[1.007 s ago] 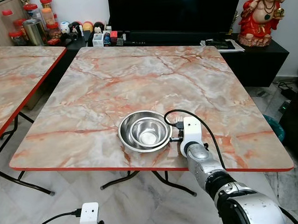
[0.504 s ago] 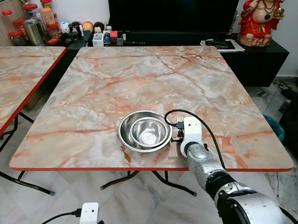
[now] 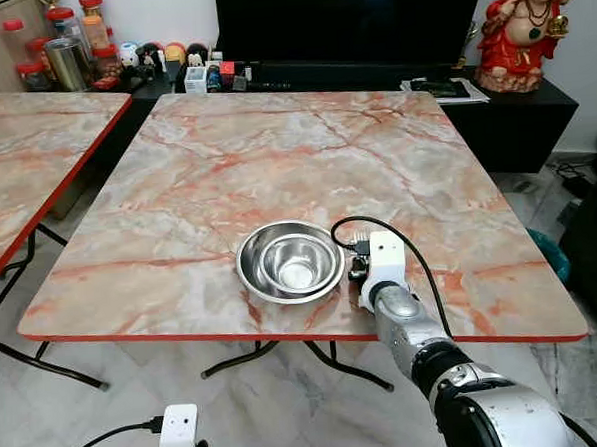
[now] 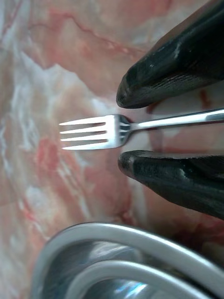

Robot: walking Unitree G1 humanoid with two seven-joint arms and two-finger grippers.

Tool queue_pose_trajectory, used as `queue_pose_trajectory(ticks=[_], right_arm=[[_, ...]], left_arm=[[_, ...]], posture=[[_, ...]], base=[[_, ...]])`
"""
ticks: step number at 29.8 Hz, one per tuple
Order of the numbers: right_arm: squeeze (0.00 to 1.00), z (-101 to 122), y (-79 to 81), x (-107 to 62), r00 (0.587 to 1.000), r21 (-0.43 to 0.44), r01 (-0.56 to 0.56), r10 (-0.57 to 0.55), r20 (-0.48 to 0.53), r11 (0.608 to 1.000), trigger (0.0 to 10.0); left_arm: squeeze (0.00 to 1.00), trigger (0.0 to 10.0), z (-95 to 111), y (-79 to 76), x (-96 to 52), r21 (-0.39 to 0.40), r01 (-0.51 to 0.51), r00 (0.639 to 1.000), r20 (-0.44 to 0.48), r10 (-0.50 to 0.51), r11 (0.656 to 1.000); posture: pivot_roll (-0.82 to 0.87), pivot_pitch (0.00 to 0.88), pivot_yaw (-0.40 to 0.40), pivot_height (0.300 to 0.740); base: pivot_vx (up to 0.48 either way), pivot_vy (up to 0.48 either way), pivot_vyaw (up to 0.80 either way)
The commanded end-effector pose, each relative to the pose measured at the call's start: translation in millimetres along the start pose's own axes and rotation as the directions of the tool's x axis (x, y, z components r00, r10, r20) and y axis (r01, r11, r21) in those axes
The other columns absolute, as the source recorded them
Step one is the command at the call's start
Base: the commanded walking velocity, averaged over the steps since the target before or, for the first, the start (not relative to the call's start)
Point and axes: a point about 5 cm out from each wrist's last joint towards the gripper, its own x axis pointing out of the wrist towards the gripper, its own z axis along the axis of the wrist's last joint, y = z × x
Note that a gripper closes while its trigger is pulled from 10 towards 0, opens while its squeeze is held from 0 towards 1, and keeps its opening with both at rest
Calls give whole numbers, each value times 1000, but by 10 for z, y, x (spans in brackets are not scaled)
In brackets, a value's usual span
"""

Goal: Setting the table

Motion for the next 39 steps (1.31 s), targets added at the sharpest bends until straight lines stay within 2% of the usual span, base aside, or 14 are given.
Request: queue_pose_trajectory(ticks=[1,12,19,26,31,37,39], right_arm=[[0,126,-18,16,999,18,9,-10,44,1000,10000],[0,199,-96,16,994,27,42,-45,95,999,10000],[0,383,-172,4,973,86,53,-70,221,995,10000],[0,668,-188,-95,892,96,4,-47,449,995,10000],[0,634,-214,-147,871,83,10,-50,488,996,10000],[0,544,-247,-171,874,97,26,-70,480,995,10000],[0,436,-263,-203,878,107,40,-86,471,993,10000]], left_arm=[[0,10000,-14,-14,2,3,2,1000,-18,-2,1000],[0,10000,7,-35,9,2,7,1000,-13,-7,1000],[0,10000,15,-38,11,0,7,1000,-11,-7,1000],[0,10000,47,-46,14,-11,5,1000,15,-5,1000],[0,10000,46,-43,15,-11,8,1000,12,-8,1000],[0,10000,33,-47,14,-22,15,1000,2,-15,1000],[0,10000,6,-51,9,-18,20,1000,-9,-20,1000]], posture=[[59,0,-52,740],[54,0,-49,740],[54,0,-48,740],[46,0,-45,740],[45,0,-44,740],[43,0,-43,740],[33,0,-37,740]], base=[[0,0,0],[0,0,0],[0,0,0],[0,0,0],[0,0,0],[0,0,0],[0,339,0]])
